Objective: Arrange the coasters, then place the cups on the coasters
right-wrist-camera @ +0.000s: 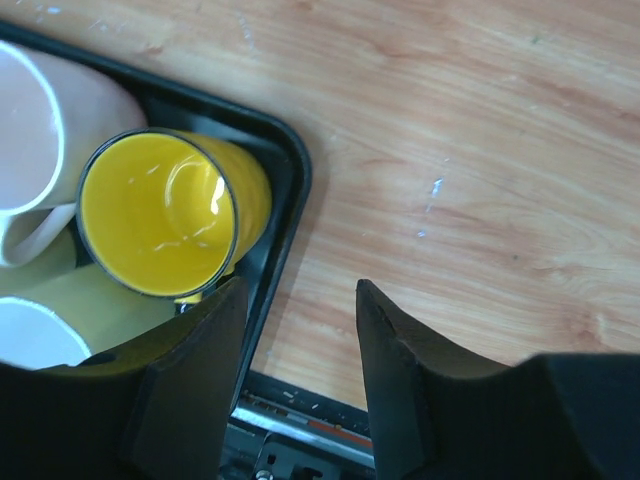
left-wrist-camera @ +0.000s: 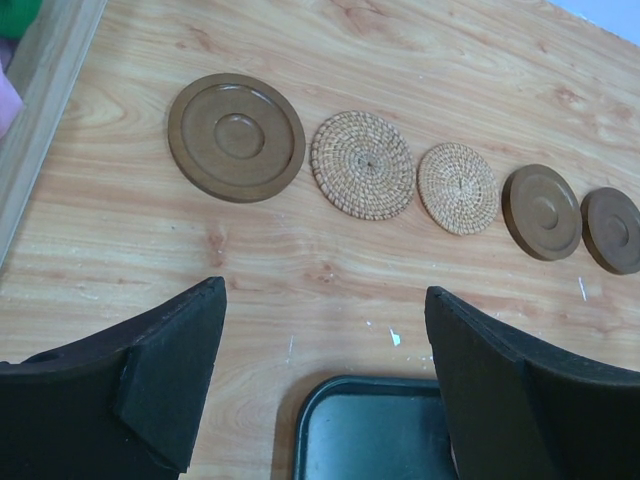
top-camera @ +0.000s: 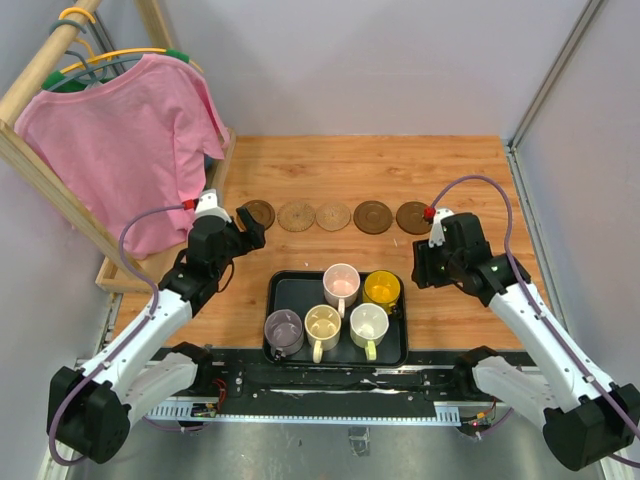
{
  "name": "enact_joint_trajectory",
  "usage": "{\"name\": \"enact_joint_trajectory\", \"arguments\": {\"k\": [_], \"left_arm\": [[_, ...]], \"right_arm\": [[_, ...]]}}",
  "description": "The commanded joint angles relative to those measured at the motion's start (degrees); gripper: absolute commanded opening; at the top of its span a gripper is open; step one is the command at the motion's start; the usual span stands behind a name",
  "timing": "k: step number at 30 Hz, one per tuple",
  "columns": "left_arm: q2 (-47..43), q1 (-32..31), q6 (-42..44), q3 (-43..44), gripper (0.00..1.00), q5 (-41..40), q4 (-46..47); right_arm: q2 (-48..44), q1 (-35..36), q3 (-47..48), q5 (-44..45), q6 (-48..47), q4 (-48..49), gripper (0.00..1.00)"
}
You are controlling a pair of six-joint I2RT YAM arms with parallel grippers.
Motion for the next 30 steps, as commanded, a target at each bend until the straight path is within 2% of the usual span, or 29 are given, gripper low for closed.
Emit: {"name": "enact_joint_trajectory", "arguments": {"k": [1, 17, 30], "left_arm": [[0.9, -0.3, -0.1, -0.4, 0.84, 0.4, 1.8], [1.8, -0.3, -0.6, -1.5, 0.85, 1.5, 2.1], [2.8, -0.3, -1.3, -2.4, 0.85, 2.9, 3.3]], "right_arm": [[-1.1, -0.6, 1.6, -7.1, -1.5, -3.8, 0.5], [-2.2, -0.2, -3.5, -16.3, -0.9, -0.5, 0.52], [-0.1, 4.9, -5.9, -15.1, 1.0, 0.4, 0.52]]}}
